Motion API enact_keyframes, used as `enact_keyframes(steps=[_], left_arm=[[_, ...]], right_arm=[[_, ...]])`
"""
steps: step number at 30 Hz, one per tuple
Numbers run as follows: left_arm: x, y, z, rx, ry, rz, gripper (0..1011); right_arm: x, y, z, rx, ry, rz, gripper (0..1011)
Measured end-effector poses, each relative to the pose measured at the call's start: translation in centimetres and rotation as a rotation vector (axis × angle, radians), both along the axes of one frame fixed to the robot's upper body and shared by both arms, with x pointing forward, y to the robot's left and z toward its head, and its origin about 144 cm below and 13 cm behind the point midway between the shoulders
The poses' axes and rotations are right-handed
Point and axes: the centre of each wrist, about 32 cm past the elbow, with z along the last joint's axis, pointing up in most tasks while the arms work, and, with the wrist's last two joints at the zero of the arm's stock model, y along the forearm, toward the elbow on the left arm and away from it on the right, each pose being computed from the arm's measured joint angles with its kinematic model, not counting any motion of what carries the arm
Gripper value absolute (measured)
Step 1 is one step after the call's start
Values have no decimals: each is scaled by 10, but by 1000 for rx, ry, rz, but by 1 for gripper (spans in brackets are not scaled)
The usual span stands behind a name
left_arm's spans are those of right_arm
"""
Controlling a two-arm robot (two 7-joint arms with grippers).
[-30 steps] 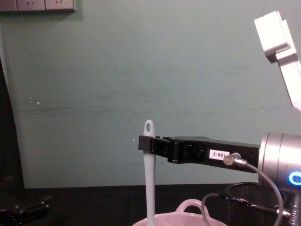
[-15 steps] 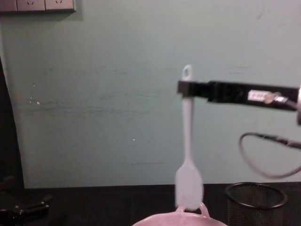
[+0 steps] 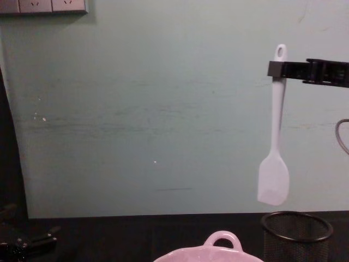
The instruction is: Use the one hand to pick up the spoon and stir the clear water in the bowl.
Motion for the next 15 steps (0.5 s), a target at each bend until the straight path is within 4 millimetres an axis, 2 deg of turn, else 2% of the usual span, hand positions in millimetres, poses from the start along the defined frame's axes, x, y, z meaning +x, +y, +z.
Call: enact_keyframes(steps=[15], left_arm=[[0, 0, 0, 0, 0, 0, 1005]], right_arm=[[-2, -13, -9, 0, 38, -57, 113]])
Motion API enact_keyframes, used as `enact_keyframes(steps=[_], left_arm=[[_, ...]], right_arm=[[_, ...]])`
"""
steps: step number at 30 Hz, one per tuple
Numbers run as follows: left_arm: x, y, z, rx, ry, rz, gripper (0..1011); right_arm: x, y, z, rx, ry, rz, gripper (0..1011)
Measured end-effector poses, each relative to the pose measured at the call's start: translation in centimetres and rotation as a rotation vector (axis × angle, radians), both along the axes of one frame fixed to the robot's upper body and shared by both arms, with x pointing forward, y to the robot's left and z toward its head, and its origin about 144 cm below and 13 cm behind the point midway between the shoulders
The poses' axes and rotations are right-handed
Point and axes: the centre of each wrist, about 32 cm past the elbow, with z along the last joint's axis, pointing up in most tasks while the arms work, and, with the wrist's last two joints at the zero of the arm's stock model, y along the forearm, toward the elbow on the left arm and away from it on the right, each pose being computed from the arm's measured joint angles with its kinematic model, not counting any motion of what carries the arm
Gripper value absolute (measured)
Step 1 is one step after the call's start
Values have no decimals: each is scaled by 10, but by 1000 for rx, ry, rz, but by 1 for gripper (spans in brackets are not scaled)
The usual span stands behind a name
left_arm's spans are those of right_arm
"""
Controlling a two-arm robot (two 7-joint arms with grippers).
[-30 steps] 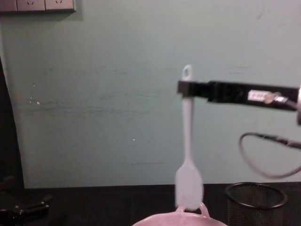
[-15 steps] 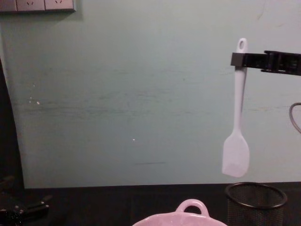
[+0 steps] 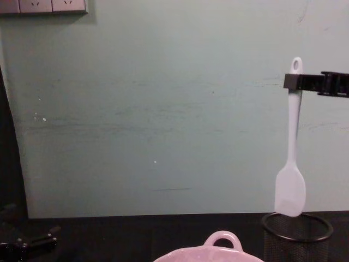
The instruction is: Use the one hand to pick up the spoon and stir the clear water in the bowl.
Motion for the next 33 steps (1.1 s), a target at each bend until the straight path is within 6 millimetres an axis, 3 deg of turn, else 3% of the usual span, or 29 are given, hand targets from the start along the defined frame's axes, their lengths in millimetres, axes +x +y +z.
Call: enact_keyframes(steps=[16, 33], left_arm=[[0, 0, 0, 0, 0, 0, 1005], [0, 0, 0, 0, 0, 0, 1005]], right_arm=[[3, -16, -39, 148, 169, -31, 113], [17, -24, -68, 172, 288, 15, 113]])
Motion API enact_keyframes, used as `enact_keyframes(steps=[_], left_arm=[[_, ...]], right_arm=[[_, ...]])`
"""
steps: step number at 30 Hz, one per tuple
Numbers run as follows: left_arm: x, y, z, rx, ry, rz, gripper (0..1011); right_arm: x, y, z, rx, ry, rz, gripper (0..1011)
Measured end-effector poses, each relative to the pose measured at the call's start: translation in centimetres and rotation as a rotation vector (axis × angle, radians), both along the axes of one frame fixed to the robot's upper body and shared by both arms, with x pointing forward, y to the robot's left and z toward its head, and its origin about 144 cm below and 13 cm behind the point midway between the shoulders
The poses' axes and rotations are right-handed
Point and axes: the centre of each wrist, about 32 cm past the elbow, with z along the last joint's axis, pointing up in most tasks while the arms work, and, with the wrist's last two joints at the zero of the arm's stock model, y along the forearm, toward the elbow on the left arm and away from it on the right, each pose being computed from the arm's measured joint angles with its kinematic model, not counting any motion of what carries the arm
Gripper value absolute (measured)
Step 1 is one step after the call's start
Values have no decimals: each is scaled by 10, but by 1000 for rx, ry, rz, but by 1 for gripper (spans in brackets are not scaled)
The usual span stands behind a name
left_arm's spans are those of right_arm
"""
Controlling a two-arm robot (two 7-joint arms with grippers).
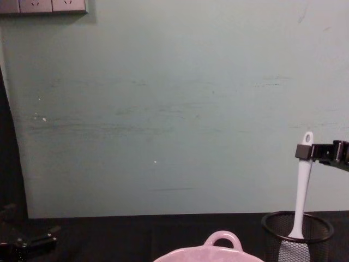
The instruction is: Use the one hand to pick up the spoon and stir the clear water in the bowl.
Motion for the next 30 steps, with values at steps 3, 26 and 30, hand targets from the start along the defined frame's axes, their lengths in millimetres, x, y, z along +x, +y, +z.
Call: enact_keyframes(steps=[3, 26, 30], left_arm=[[0, 0, 0, 0, 0, 0, 1005], [0, 0, 0, 0, 0, 0, 1005], [0, 0, 0, 0, 0, 0, 1005]], right_arm=[[2, -2, -4, 4, 12, 1, 113], [0, -6, -18, 55, 53, -13, 205], [-1, -8, -20, 57, 62, -24, 302]])
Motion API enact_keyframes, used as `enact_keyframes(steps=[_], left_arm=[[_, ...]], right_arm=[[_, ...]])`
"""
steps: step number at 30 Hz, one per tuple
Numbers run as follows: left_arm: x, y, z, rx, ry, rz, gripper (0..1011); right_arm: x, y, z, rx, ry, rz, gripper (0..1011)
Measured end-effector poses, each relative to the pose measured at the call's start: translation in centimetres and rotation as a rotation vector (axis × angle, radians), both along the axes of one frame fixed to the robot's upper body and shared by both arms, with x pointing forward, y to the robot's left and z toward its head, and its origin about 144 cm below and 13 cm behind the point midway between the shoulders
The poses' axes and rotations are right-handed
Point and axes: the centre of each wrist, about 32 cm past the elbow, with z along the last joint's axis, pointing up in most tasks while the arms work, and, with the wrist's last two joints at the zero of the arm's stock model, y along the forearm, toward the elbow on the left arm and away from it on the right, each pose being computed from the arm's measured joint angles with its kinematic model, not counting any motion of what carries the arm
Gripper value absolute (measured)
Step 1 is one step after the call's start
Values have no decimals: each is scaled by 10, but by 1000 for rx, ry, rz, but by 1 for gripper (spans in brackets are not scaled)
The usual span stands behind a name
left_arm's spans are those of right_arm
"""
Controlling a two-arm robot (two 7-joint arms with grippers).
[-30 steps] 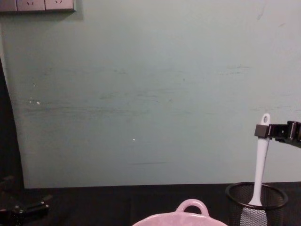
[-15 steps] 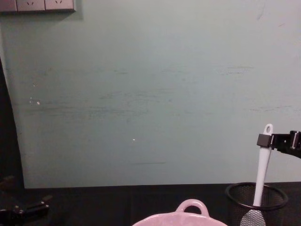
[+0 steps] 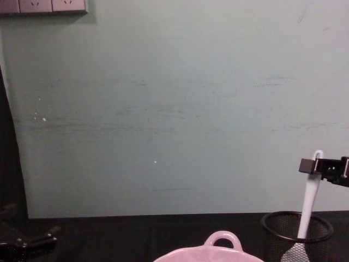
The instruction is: Use the one hand to pick up the spoon and stir the clear water in the bowl.
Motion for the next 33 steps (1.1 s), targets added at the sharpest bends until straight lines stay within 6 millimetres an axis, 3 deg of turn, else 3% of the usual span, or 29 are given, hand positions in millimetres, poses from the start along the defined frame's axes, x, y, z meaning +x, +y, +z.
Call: enact_keyframes(steps=[3, 6, 14, 22, 33], left_arm=[[0, 0, 0, 0, 0, 0, 1005], [0, 0, 0, 0, 0, 0, 1005], [0, 0, 0, 0, 0, 0, 1005], [0, 0, 0, 0, 0, 0, 1005], [0, 0, 0, 0, 0, 0, 1005]], right_arm=[[-1, -1, -2, 0, 7, -7, 440], [-2, -2, -3, 1, 11, -14, 501], [-2, -5, -8, 1, 24, -25, 785], [-3, -6, -11, -3, 33, -27, 982], [-24, -12, 5, -54, 18, -26, 1003]])
